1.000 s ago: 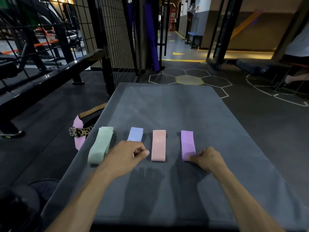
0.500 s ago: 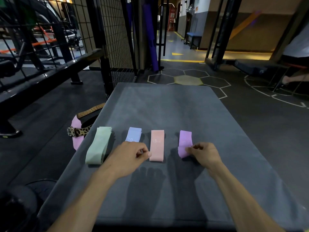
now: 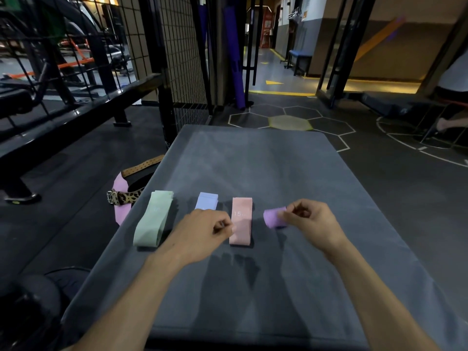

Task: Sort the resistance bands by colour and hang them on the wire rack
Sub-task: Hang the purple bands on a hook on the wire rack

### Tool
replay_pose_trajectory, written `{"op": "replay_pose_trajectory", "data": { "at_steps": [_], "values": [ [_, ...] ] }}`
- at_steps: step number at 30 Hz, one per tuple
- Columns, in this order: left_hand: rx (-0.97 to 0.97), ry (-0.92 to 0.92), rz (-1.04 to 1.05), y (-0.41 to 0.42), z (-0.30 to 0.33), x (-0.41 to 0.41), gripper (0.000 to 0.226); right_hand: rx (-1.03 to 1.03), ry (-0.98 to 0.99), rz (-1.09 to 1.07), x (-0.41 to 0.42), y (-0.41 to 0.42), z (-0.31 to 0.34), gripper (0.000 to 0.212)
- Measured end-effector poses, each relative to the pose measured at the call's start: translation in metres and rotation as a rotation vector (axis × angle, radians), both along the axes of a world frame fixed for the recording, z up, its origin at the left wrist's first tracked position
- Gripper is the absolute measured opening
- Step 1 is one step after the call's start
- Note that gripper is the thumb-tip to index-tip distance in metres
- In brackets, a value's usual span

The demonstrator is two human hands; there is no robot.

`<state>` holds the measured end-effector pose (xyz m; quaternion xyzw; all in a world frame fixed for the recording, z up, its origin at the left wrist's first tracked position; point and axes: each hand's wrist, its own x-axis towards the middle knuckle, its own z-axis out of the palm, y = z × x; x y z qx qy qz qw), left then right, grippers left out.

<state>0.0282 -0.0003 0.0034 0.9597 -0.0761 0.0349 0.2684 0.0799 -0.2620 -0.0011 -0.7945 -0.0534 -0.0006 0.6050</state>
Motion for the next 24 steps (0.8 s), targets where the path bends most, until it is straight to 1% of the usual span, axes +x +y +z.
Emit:
{"op": "replay_pose_trajectory", "data": {
  "at_steps": [2,3,5,7,9,10,11,14,17,19,22,24],
  "values": [
    [-0.049,-0.023,0.004,0.0,0.006,0.001,0.015,0.038,0.0,0.089,-0.004,-0.002,0.011,0.016],
    [-0.104,-0.035,0.004,0.0,0.01,0.0,0.014,0.052,0.009,0.146,-0.008,-0.004,0.019,0.018],
    [-0.262,-0.071,0.024,0.001,0.021,-0.003,0.014,0.096,0.04,0.26,-0.014,-0.008,0.039,0.022],
    [-0.44,-0.081,0.07,0.002,0.034,-0.011,0.015,0.179,0.115,0.373,-0.02,-0.009,0.062,0.028],
    [-0.587,-0.053,0.095,0.001,0.04,-0.022,0.013,0.229,0.169,0.497,-0.027,-0.007,0.089,0.034],
    [-0.65,-0.024,0.098,-0.002,0.042,-0.029,0.014,0.218,0.187,0.554,-0.031,-0.004,0.103,0.034],
    [-0.719,0.016,0.098,-0.005,0.043,-0.036,0.015,0.195,0.205,0.601,-0.037,-0.001,0.118,0.031],
    [-0.98,0.114,0.086,-0.017,0.05,-0.062,0.024,0.149,0.224,0.717,-0.057,0.01,0.157,0.01],
    [-1.169,0.11,0.045,-0.019,0.066,-0.087,0.038,0.103,0.22,0.815,-0.074,0.02,0.186,0.007],
    [-1.203,0.094,-0.037,-0.015,0.077,-0.103,0.046,0.074,0.229,0.883,-0.083,0.027,0.2,0.007],
    [-1.211,0.093,-0.094,-0.009,0.097,-0.131,0.039,0.017,0.238,0.939,-0.094,0.044,0.211,0.011],
    [-1.207,0.092,-0.114,-0.005,0.114,-0.151,0.04,-0.032,0.248,0.976,-0.101,0.057,0.214,0.02]
  ]
}}
